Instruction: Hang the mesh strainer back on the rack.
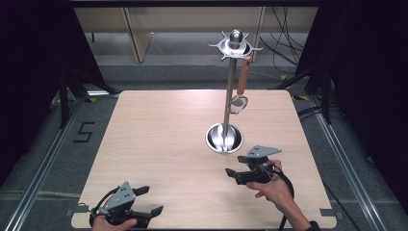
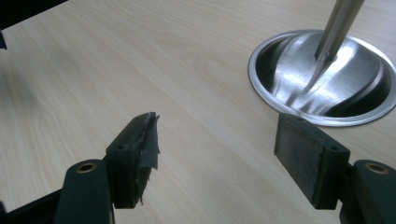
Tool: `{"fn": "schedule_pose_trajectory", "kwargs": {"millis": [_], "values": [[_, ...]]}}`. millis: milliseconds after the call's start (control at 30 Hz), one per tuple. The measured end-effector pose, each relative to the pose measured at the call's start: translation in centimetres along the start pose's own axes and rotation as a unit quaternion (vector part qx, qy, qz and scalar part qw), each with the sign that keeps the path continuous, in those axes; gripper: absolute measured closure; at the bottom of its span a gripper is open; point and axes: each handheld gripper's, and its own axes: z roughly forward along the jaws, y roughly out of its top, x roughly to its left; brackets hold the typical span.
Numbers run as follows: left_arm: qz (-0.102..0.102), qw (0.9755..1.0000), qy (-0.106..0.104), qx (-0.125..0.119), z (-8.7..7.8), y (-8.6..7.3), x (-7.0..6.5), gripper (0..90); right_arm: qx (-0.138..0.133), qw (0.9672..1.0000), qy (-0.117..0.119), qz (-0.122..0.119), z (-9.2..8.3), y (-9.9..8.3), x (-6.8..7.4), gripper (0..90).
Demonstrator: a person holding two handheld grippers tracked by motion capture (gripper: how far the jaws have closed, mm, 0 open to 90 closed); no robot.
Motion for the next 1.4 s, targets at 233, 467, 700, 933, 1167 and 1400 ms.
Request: {"fn": "schedule_pose_trajectory", "kwargs": {"millis": [233, 467, 700, 933, 1167, 1400], "values": [[0.0, 1.0, 0.001, -0.001, 0.0, 0.0, 0.0, 16.2, 0.01, 0.9999, 0.004, 0.002, 0.2, -0.7, 0.4, 31.4], [0.001, 1.0, 0.0, 0.001, 0.0, 0.0, 0.0, 16.2, 0.014, 0.9998, 0.011, 0.0, 0.2, -1.2, 0.8, 31.3], [0.003, 1.0, -0.001, 0.006, 0.0, 0.0, 0.0, 16.2, 0.016, 0.9998, 0.013, 0.001, 0.2, -1.8, 1.0, 31.2], [-0.002, 1.0, -0.001, 0.0, 0.1, 0.0, -0.1, 16.2, 0.02, 0.9996, 0.018, -0.007, 0.4, -2.3, 1.1, 30.9], [0.002, 0.9998, 0.01, 0.015, -0.1, 0.0, 0.0, 16.2, 0.028, 0.9995, 0.012, 0.006, 0.3, -2.7, 1.2, 26.7], [-0.011, 0.9999, -0.001, 0.004, 0.1, -0.1, -0.2, 16.1, 0.027, 0.9996, 0.004, 0.002, 0.2, -3.3, 1.2, 24.0]]}}
